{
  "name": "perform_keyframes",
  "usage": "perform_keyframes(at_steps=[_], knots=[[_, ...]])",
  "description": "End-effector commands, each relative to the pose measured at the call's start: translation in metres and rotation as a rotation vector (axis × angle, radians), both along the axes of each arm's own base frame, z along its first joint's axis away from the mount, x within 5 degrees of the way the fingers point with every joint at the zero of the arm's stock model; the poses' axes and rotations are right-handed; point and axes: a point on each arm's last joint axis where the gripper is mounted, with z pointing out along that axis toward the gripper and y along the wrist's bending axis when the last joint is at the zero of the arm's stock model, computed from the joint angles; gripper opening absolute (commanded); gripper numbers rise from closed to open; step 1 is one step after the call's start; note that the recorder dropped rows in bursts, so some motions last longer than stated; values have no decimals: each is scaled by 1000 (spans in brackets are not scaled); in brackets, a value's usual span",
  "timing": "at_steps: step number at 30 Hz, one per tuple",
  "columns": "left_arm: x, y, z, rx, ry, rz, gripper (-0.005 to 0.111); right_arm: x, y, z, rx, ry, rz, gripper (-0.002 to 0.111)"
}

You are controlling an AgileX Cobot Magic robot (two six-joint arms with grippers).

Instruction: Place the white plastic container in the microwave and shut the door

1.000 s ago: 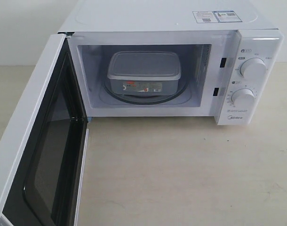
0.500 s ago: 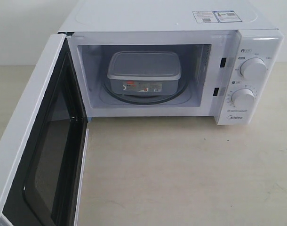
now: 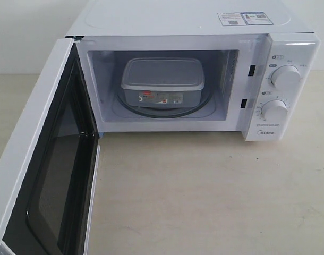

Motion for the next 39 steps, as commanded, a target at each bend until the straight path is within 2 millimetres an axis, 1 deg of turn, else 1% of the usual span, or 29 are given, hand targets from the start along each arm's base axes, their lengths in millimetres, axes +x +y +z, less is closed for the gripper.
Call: perform_keyframes(at_steps=[1,6,7,9,12,14,16,18,20,22,24,26,29,33,36,39], knots=[[-4,-5,13,-94,-80,-58,4,0,0,1,-14,-11,-2,0],[-8,-22,19,-304,-104,-248,4,0,0,1,-14,-11,-2,0],[-8,-24,22,-332,-136,-280,4,0,0,1,-14,-11,-2,0],[-8,-25,25,-293,-179,-305,4,0,0,1,-14,-11,-2,0],[8,-23,28,-311,-111,-264,4,0,0,1,-14,-11,-2,0],[29,-21,30,-386,22,-224,4,0,0,1,-14,-11,-2,0],[59,-20,30,-384,188,-199,4,0,0,1,-14,-11,-2,0],[88,-21,28,-288,367,-207,4,0,0,1,-14,-11,-2,0],[117,-22,24,-169,578,-256,4,0,0,1,-14,-11,-2,0],[139,-22,21,-77,742,-301,4,0,0,1,-14,-11,-2,0],[161,-17,20,-9,829,-294,4,0,0,1,-14,-11,-2,0],[179,-10,20,51,861,-242,4,0,0,1,-14,-11,-2,0],[198,-8,12,94,921,-249,4,0,0,1,-14,-11,-2,0],[217,-12,-5,136,1015,-367,4,0,0,1,-14,-11,-2,0],[227,-21,-13,113,1031,-504,4,0,0,1,-14,-11,-2,0],[232,-33,-15,112,997,-638,4,0,0,1,-14,-11,-2,0]])
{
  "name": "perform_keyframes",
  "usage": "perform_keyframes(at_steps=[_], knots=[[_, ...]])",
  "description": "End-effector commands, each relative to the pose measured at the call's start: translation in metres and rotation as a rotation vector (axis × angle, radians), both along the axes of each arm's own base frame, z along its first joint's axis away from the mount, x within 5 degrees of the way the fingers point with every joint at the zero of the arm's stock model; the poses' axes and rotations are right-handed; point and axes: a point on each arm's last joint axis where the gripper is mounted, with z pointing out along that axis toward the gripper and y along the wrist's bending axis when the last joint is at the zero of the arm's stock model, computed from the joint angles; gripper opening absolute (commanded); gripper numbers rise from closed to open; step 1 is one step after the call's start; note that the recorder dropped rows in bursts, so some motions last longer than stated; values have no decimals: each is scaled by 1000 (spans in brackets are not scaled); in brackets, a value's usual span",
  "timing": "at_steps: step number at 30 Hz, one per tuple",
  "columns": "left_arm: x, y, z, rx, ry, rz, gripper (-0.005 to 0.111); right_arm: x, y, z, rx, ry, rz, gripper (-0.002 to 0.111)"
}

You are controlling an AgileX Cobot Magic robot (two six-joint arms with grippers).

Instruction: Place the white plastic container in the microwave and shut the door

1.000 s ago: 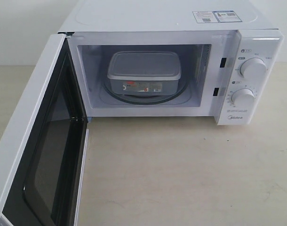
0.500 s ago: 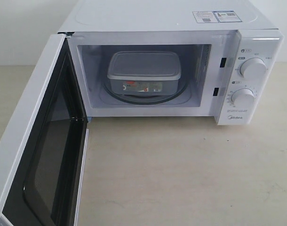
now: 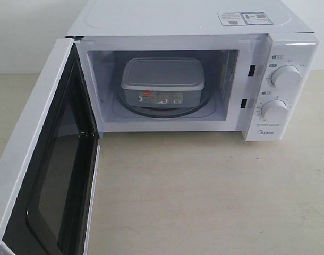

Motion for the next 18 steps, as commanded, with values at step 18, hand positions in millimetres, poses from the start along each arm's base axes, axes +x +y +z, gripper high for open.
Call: perform_keyframes(at_steps=[18], knots=[[26,-85,-14,-241,-119,-362,4,0,0,1,-7,-13,-4,0]])
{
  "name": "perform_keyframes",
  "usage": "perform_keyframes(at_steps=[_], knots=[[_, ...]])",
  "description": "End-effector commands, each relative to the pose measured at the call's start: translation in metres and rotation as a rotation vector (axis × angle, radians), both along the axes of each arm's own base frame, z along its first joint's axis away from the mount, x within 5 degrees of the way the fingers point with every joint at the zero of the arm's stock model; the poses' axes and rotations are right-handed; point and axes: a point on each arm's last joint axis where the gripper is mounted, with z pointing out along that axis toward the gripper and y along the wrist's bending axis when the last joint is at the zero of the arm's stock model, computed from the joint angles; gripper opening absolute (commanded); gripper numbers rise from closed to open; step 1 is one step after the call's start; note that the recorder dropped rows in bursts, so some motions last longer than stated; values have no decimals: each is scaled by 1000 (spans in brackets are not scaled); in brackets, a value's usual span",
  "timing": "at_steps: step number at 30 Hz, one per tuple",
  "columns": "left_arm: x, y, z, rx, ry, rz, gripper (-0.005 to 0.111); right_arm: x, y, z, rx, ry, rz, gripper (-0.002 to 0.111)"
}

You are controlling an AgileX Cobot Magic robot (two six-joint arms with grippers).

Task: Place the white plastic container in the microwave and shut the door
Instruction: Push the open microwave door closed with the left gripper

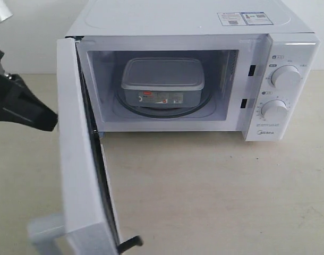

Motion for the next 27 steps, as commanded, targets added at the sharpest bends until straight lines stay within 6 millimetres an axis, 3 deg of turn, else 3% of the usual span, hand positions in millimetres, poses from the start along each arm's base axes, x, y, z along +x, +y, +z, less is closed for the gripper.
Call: perform_keyframes(at_steps=[1,15,20,27], knots=[[7,-18,1,-69,-70,2,4,0,0,1,-7,-13,-4,0],[5,-26,13,-112,-118,-35,4,0,0,1,-7,-13,-4,0],[-10,-25,20,-110,-102,-113,4,0,0,1,-7,-13,-4,0],[-47,-14,54,-148,-232,-121,4,1,-1,4,-5,-51,-8,0]])
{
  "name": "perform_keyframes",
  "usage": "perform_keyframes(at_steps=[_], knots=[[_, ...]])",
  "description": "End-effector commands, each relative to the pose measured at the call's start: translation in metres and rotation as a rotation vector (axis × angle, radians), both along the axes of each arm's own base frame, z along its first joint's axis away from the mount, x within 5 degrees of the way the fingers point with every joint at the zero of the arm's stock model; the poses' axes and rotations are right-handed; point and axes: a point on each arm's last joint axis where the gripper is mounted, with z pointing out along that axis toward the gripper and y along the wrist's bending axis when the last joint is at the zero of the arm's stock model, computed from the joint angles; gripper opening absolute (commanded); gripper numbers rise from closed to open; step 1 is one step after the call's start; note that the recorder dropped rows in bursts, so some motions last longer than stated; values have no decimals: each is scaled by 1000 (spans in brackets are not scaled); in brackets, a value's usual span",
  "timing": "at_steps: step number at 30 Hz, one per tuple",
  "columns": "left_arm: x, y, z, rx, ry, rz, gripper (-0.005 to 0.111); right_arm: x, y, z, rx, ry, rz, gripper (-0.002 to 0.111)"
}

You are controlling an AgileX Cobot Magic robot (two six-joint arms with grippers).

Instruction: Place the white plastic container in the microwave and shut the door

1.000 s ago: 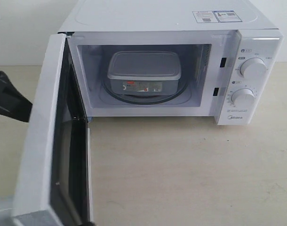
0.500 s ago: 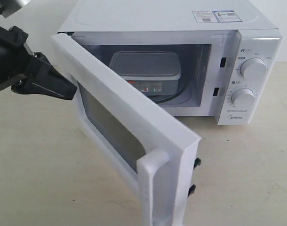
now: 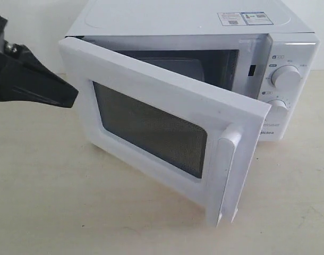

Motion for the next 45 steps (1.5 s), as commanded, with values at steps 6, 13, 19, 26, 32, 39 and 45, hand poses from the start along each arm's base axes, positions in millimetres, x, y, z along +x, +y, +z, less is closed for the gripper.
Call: perform_keyframes(at_steps=[6,13,19,26,32,39,45], knots=[[-79,18,50,-84,-152,-41,4,1,-1,5,-15,-59,-6,0],[-158,41,77,-179,-349,-19,4,2,-8,38,628,-399,-118,0],[-218,67,86,-270,-569,123,4,-6,-28,59,1341,-623,-233,0],[-258,102,79,-299,-722,412,4,-25,-29,115,1206,-847,-104,0],[-279,127,69,-288,-795,621,4,-51,-6,191,571,-716,14,0],[-286,137,66,-280,-832,697,4,-43,4,215,247,-476,55,0],[-286,137,66,-290,-820,702,4,-9,47,195,276,-187,523,0]])
